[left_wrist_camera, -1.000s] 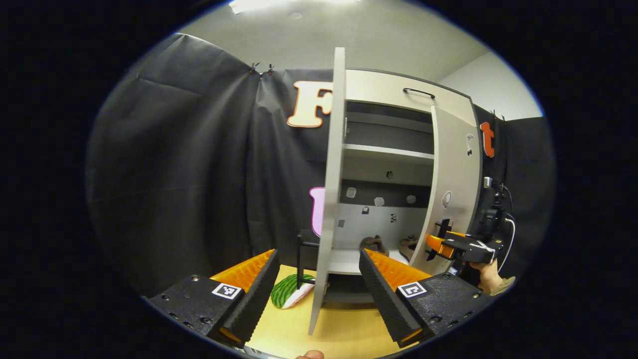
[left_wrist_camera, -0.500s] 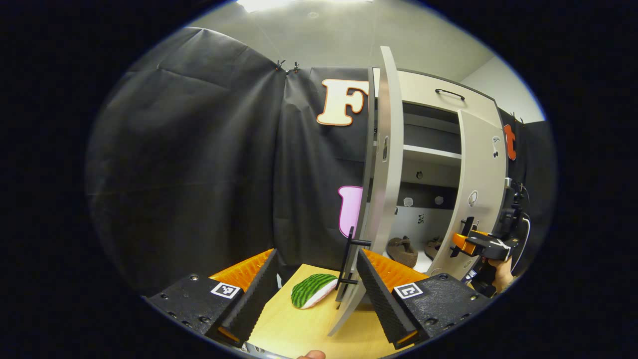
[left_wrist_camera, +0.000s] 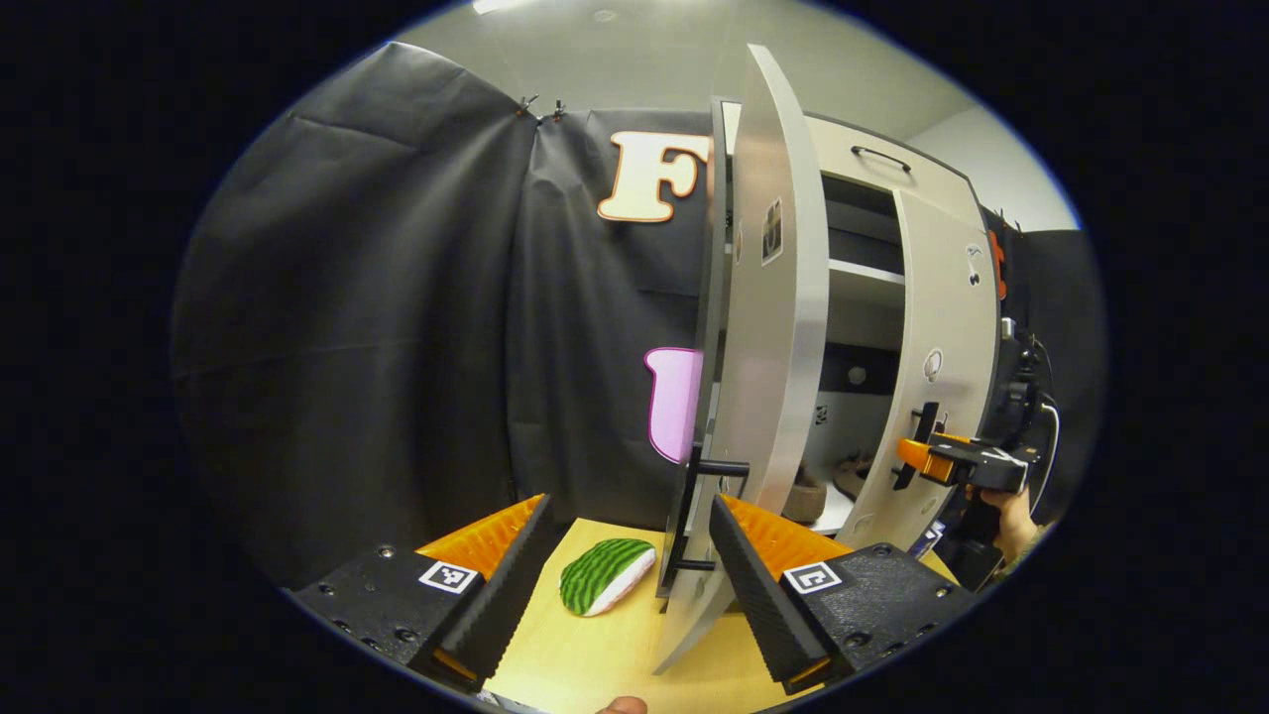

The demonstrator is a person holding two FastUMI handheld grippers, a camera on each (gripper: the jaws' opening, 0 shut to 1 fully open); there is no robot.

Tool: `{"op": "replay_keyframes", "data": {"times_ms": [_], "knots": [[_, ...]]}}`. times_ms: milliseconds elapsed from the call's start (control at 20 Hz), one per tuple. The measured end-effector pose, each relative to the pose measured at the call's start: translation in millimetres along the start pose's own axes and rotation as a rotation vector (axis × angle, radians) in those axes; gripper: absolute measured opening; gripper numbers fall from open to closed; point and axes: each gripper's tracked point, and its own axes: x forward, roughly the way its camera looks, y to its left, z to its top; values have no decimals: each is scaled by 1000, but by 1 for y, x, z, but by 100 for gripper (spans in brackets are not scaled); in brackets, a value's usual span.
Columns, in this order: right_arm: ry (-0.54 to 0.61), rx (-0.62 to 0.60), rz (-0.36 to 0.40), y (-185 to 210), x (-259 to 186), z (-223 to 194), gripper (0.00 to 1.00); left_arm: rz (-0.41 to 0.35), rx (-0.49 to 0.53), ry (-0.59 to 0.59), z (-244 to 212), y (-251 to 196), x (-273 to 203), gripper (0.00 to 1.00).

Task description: Grab one shoe with the right hand and put it into the shoe cabinet, grab the other shoe with the left hand and put it into the shoe cabinet; then close the right door with the right hand and the left door with the left hand.

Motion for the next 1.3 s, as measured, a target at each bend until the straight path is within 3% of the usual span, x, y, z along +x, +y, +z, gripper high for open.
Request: {"op": "replay_keyframes", "data": {"times_ms": [50, 200, 250, 400, 600, 1000, 1050, 1100, 1300], "knots": [[-1, 0, 1, 0, 0, 0, 90, -16, 3, 3, -1, -1, 4, 93], [2, -1, 22, 2, -2, 0, 92, -45, 32, 4, -3, -3, 12, 96], [6, 5, 33, 3, -3, -1, 91, -57, 38, 4, -3, -5, 12, 92], [7, 37, 56, 2, -9, -1, 92, -91, 25, 14, -4, -12, 14, 94], [-25, -8, 58, 1, -24, 4, 92, -150, 21, 14, -4, -34, 17, 93], [-37, -20, -26, -44, -59, 6, 90, -313, 45, 10, -9, -109, 28, 93], [-35, -19, -46, -54, -64, 5, 92, -328, 38, 11, -10, -113, 29, 97], [-33, -14, -64, -63, -70, 3, 90, -343, 30, 12, -11, -121, 31, 93], [-26, 7, -132, -99, -89, 0, 92, -393, 15, 11, -12, -151, 47, 93]]}}
